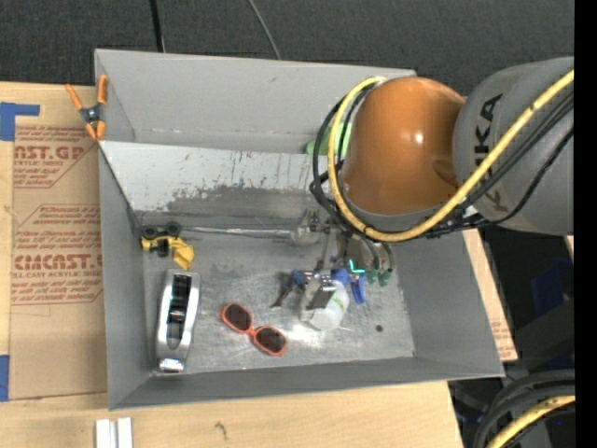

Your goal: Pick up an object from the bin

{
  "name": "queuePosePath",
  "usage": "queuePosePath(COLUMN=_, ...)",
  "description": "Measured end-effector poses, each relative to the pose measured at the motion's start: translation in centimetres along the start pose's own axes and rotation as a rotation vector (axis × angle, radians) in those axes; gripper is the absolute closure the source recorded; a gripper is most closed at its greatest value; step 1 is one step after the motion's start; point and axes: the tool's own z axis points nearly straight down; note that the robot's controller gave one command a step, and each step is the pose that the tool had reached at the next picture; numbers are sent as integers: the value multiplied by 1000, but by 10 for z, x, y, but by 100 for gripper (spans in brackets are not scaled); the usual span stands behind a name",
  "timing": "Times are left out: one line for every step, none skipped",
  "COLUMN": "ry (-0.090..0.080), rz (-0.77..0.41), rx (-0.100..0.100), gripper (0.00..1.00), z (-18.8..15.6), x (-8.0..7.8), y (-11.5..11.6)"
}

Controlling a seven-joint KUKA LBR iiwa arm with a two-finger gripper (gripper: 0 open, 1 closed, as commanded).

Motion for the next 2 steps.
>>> queuePosePath(ry=-8, rz=1, rx=-1, gripper=0, z=-4, x=-2, y=0)
queuePosePath(ry=-19, rz=42, rx=-1, gripper=0, z=15, x=3, y=8)
